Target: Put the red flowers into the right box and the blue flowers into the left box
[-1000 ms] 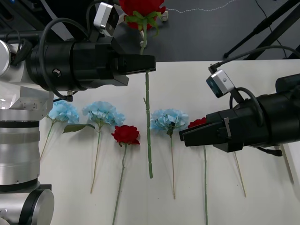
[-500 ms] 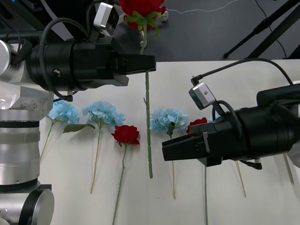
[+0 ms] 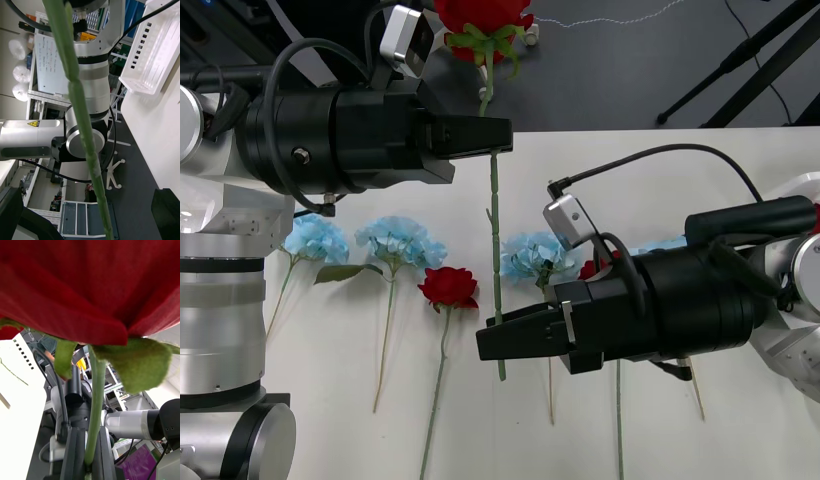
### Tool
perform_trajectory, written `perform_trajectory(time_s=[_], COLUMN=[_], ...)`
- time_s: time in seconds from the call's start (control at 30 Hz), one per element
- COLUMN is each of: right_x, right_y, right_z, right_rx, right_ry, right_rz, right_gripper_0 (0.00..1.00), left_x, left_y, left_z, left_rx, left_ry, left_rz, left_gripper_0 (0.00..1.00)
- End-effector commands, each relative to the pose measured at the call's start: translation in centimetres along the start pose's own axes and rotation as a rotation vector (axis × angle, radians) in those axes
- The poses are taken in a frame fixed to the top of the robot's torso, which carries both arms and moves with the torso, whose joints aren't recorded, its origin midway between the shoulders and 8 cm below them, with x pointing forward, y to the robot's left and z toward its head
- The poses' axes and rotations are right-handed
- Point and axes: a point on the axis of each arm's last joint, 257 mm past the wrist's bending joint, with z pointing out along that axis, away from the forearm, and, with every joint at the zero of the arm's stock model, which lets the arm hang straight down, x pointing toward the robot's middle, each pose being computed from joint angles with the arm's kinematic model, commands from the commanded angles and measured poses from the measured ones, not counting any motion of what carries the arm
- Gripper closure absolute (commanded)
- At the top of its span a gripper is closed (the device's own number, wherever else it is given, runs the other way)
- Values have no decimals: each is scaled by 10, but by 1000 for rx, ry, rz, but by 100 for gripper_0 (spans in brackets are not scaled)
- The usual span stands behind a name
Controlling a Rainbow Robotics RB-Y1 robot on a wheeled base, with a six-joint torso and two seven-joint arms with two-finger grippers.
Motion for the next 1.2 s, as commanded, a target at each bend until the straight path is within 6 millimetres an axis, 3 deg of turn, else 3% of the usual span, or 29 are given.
perform_trajectory(time_s=[0.03,0.37,0.4,0.47,0.53,0.57,0.63,1.2], right_x=[3,-1,-1,-1,-1,-1,-1,-2], right_y=[14,14,14,14,14,14,14,14], right_z=[16,22,23,24,25,25,25,25], right_rx=[-22,-21,-18,-18,-19,-19,-17,-15], right_ry=[16,2,3,3,3,3,4,3], right_rz=[-3,0,-3,-3,0,0,4,12], right_gripper_0=[0,0,4,27,59,67,99,100], left_x=[-5,-5,-5,-5,-5,-5,-5,-5], left_y=[-17,-17,-17,-17,-17,-17,-17,-17], left_z=[13,13,13,13,13,13,13,13], left_rx=[24,24,24,24,24,24,24,24], left_ry=[17,17,17,17,17,17,17,17], left_rz=[91,91,91,91,91,91,91,91], left_gripper_0=[100,100,100,100,100,100,100,100])
